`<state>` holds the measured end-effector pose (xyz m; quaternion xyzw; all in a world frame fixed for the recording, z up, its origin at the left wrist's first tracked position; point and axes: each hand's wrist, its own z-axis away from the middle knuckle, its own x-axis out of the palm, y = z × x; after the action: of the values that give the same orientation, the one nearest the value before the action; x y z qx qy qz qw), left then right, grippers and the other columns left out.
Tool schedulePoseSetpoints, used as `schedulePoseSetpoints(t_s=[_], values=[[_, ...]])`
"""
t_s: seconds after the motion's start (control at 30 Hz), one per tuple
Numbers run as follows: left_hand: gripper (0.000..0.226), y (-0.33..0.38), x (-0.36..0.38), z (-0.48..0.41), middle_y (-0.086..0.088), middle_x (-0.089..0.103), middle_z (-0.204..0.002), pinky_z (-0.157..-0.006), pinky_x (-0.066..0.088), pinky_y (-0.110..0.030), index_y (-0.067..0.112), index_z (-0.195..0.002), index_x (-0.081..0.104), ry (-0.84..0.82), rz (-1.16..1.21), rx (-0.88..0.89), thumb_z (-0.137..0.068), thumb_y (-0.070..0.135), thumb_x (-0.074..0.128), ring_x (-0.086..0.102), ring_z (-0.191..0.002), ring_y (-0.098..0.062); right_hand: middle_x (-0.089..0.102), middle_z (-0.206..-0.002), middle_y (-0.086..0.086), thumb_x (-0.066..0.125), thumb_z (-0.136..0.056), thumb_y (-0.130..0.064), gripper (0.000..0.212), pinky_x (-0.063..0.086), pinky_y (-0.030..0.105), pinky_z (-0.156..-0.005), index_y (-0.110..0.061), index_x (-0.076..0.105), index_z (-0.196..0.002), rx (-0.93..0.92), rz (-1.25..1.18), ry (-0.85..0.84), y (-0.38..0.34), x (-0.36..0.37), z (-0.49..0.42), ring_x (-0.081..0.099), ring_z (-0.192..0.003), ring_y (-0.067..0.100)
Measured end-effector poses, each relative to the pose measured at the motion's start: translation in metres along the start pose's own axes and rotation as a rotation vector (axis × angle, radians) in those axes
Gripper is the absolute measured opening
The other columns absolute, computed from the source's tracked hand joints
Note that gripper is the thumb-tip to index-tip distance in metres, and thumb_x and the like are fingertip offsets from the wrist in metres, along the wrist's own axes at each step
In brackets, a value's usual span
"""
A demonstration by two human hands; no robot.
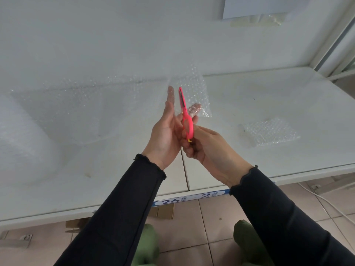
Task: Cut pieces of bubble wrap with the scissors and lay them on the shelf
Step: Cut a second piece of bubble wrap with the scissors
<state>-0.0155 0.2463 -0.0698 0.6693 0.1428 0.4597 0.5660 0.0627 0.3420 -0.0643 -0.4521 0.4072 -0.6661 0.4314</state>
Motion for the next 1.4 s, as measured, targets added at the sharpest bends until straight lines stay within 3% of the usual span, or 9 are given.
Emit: schedulePoseSetpoints(t_s=[0.1,0.2,0.33,0.4,0.5,0.57,0.9,1.07,1.4], values=[[0.037,-0.005,-0.004,-0.003,-0.021,0.057,-0.139,-0.094,0.039,-0.038,0.068,-0.139,0.036,-0.022,-0.008,0.015,-0.103,0.061,0.028,0.049,-0.115,-0.027,0.050,-0.067,0.003,0.048,-0.104,-0.026,0.028,0.036,0.028,-0.063,-0.010,0.058,-0.083,-0.014,-0.011,0.004,-0.004,-0.003,-0.001,0.040,-0.062,0.017],[0.039,-0.006,-0.002,-0.003,-0.009,0.040,-0.117,-0.084,0.032,-0.043,0.058,-0.116,0.065,-0.017,-0.065,-0.007,-0.099,0.069,0.032,0.043,-0.089,-0.031,0.049,-0.070,0.004,0.049,-0.103,-0.036,0.031,0.035,0.028,-0.064,-0.010,0.059,-0.088,-0.021,-0.032,-0.003,-0.007,-0.005,-0.002,0.039,-0.063,0.015],[0.070,-0.004,0.001,-0.002,-0.004,0.043,-0.110,-0.084,0.036,-0.043,0.023,-0.120,0.059,-0.034,-0.176,-0.068,-0.089,0.081,0.039,0.040,-0.082,-0.036,0.050,-0.070,0.004,0.050,-0.103,-0.033,0.029,0.036,0.028,-0.064,-0.010,0.061,-0.090,-0.036,-0.048,0.028,-0.004,-0.004,-0.003,0.039,-0.065,0.016],[0.063,-0.008,0.000,0.000,-0.006,0.045,-0.080,-0.082,0.044,-0.034,0.034,-0.147,0.043,-0.032,-0.214,-0.027,-0.097,0.071,0.035,0.048,-0.076,-0.029,0.049,-0.070,0.004,0.050,-0.104,-0.028,0.027,0.037,0.027,-0.063,-0.008,0.064,-0.092,-0.055,-0.046,0.047,-0.004,-0.005,-0.004,0.039,-0.065,0.016],[0.037,-0.011,0.002,0.008,-0.011,0.028,-0.074,-0.078,0.044,-0.029,0.071,-0.133,0.039,-0.066,-0.242,0.068,-0.108,0.048,0.024,0.039,-0.068,-0.019,0.048,-0.071,0.005,0.052,-0.102,-0.031,0.029,0.039,0.027,-0.063,-0.006,0.066,-0.093,-0.070,-0.039,0.050,-0.009,-0.008,-0.005,0.040,-0.064,0.017],[0.040,-0.014,0.001,0.010,-0.005,0.037,-0.072,-0.085,0.047,-0.026,0.065,-0.142,0.031,-0.081,-0.264,0.085,-0.109,0.044,0.023,0.045,-0.071,-0.017,0.049,-0.072,0.006,0.056,-0.099,-0.038,0.033,0.039,0.028,-0.065,-0.007,0.064,-0.089,-0.062,-0.064,0.048,-0.014,-0.010,-0.006,0.042,-0.063,0.016],[0.047,-0.020,-0.007,0.015,0.004,0.060,-0.094,-0.116,0.039,-0.038,0.051,-0.155,0.015,-0.094,-0.292,0.045,-0.110,0.042,0.025,0.061,-0.106,-0.013,0.051,-0.065,0.001,0.058,-0.098,-0.041,0.033,0.044,0.026,-0.064,-0.011,0.058,-0.085,-0.061,-0.116,0.066,-0.017,-0.010,-0.011,0.046,-0.058,0.014],[0.049,-0.022,-0.006,0.019,0.005,0.059,-0.143,-0.119,0.035,-0.034,0.047,-0.156,0.011,-0.130,-0.311,0.011,-0.109,0.040,0.023,0.054,-0.134,-0.008,0.051,-0.065,0.001,0.057,-0.095,-0.050,0.038,0.042,0.027,-0.065,-0.018,0.059,-0.074,-0.042,-0.129,0.083,-0.020,-0.012,-0.016,0.045,-0.057,0.014],[0.049,-0.023,-0.008,0.024,0.012,0.056,-0.144,-0.122,0.030,-0.038,0.052,-0.154,0.011,-0.123,-0.361,-0.029,-0.108,0.043,0.025,0.048,-0.139,-0.007,0.052,-0.066,-0.001,0.061,-0.096,-0.042,0.031,0.040,0.026,-0.062,-0.017,0.062,-0.078,-0.053,-0.142,0.136,-0.022,-0.012,-0.018,0.043,-0.060,0.014]])
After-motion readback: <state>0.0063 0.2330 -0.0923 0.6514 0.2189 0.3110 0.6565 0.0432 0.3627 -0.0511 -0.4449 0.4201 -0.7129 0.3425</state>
